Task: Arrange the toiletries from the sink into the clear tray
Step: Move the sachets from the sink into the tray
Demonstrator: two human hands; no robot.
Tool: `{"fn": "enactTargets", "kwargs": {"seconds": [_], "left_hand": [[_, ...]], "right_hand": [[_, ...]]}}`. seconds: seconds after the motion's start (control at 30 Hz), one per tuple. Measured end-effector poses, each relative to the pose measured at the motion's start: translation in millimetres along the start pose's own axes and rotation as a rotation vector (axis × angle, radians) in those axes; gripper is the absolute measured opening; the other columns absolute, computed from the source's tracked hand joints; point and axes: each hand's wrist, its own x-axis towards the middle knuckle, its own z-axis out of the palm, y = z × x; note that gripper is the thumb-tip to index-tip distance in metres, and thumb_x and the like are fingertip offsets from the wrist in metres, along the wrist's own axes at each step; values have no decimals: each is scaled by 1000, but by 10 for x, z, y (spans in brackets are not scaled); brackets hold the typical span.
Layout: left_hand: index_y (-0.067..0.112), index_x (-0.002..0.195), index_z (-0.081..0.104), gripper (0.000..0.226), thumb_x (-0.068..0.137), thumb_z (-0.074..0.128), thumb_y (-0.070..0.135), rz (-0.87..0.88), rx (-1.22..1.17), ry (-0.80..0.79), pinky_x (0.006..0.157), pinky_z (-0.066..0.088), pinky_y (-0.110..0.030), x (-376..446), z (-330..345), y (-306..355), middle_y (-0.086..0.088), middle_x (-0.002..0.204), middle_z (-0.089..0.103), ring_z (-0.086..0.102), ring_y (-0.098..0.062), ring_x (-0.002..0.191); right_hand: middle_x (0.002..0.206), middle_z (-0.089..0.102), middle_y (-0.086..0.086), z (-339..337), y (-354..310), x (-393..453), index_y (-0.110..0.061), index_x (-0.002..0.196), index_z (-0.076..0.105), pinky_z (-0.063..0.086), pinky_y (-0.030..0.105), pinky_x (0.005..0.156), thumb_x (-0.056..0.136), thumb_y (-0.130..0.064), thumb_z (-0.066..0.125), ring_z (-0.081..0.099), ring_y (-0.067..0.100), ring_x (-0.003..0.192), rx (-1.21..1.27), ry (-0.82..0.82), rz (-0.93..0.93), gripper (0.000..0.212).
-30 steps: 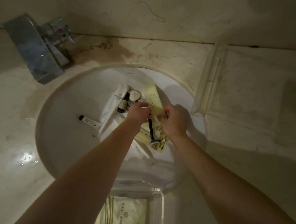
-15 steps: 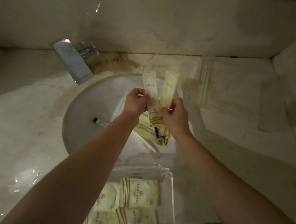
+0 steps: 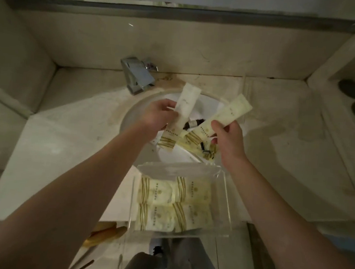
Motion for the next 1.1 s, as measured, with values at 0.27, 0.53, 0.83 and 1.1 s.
{"fn": "enactTargets", "kwargs": {"seconds": [0.27, 0.53, 0.83, 1.1], "left_hand": [[18, 101, 68, 19, 85, 63, 8, 74, 483, -103, 80, 55, -35, -430, -120, -389, -6, 90, 64, 61, -19, 81], [10, 108, 65, 22, 89, 56, 5, 116, 785, -217, 81, 52, -34, -624, -44, -724, -10, 104, 64, 61, -26, 95], [21, 104, 67, 25, 90, 52, 6, 125, 938, -132, 84, 53, -33, -641, 75, -948, -5, 107, 66, 60, -22, 95], [25, 105, 68, 26, 94, 48, 12, 181, 998, -122, 68, 55, -30, -657, 218, -1007, 2, 110, 66, 64, -17, 89]], "right_hand": [[85, 61, 4, -82, 226, -518, -9, 104, 57, 44, 24, 54, 89, -6, 53, 55, 14, 67, 23, 70, 66, 15], [87, 62, 3, -271, 509, -771, -7, 108, 58, 43, 23, 53, 91, -11, 51, 57, 13, 69, -126, 96, 148, 19], [81, 63, 4, -228, 744, -950, -16, 90, 57, 48, 27, 55, 91, -8, 50, 59, 17, 67, -48, 125, 285, 11], [76, 58, 9, -300, 772, -925, -8, 94, 58, 40, 31, 53, 87, -8, 51, 51, 17, 60, -92, 169, 198, 10]]}}
